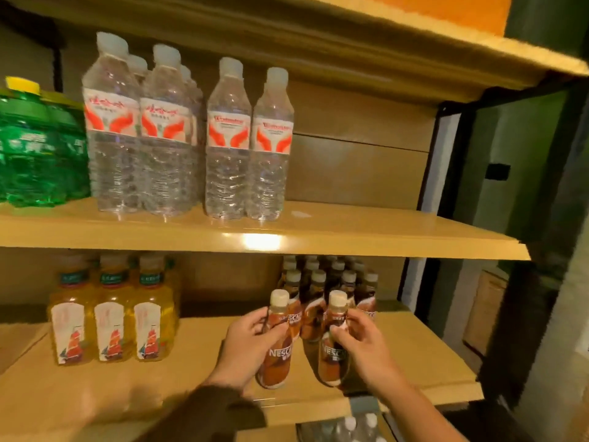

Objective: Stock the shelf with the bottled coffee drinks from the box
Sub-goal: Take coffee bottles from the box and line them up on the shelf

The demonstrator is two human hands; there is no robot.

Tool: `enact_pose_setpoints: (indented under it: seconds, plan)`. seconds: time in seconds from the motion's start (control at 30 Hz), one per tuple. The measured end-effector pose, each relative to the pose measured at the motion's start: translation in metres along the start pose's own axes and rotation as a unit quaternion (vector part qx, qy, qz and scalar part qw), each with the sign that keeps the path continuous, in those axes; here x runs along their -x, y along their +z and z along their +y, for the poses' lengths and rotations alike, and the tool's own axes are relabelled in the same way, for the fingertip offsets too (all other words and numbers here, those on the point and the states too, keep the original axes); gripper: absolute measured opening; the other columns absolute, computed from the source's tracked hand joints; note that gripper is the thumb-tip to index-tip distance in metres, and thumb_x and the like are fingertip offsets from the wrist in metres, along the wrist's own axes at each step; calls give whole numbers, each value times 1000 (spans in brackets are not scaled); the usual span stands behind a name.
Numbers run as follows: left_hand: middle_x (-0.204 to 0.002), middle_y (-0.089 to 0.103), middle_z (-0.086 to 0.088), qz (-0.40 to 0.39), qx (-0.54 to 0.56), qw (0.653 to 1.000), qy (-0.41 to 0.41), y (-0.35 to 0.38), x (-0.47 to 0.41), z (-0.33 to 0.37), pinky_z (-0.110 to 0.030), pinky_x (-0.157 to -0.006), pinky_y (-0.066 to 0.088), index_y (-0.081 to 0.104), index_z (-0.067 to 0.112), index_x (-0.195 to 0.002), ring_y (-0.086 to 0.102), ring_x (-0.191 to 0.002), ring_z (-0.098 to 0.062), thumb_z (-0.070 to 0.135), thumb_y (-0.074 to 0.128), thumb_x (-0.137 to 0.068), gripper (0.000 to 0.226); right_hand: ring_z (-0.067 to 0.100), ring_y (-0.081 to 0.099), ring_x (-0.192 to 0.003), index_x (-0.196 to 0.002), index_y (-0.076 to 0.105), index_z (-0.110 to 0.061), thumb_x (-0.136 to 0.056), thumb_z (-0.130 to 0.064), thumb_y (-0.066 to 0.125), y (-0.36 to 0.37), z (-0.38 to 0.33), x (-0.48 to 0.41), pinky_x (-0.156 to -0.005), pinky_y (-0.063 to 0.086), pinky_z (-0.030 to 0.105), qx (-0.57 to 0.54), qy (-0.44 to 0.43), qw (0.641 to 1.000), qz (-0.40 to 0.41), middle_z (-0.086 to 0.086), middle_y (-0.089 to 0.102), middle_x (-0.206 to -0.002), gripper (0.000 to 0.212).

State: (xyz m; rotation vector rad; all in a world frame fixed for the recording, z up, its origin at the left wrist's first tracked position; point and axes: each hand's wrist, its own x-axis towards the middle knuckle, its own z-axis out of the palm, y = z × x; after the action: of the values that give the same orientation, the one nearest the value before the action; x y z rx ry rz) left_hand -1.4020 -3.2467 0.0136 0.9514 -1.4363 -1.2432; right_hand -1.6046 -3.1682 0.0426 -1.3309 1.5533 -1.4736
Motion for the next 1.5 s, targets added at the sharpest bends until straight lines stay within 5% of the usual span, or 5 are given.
enact_pose_setpoints:
  seconds: [0.33,0.5,0.73,0.97,1.5]
  plan:
    - [-102,76,14,70,-44,996,16,30,-41,-19,-42,-97,56,68,38,-100,68,-108,-13,11,83,-80,37,-2,71,-92,-115,61,-29,-93,-10,68,-4,32,-55,-68,57,16,-47,-25,997,-64,-7,75,-100,30]
    - [-105,67,20,7,-88,996,-11,20,-35,-21,-12,-72,53,60,33,-108,64,-98,-2,11,82,-81,41,1,69,-101,-120,57,-37,-90,-15,73,-5,49,-59,-75,57,17,-30,-26,996,-77,-9,72,-113,40]
    - [-123,56,20,-12,-223,973,65,13,-20,-45,-5,-83,48,46,44,-125,60,-109,4,38,93,-65,77,-2,69,-98,-115,60,-37,-79,-7,84,-8,72,-56,-80,58,20,12,-19,996,-89,-13,75,-105,52]
    - [-109,74,-5,22,-86,995,34,20,-34,-51,-26,-81,59,59,11,-116,73,-100,-16,7,97,-60,68,8,72,-99,-114,63,-28,-76,-13,87,-4,79,-68,-92,60,40,14,-9,997,-78,-8,77,-105,48]
    - [-110,74,1,10,-114,992,47,25,-39,-57,-19,-81,57,60,13,-120,72,-101,-9,5,90,-69,59,4,70,-102,-117,60,-35,-80,-15,84,-5,78,-66,-90,60,31,29,-18,996,-80,-10,74,-109,48]
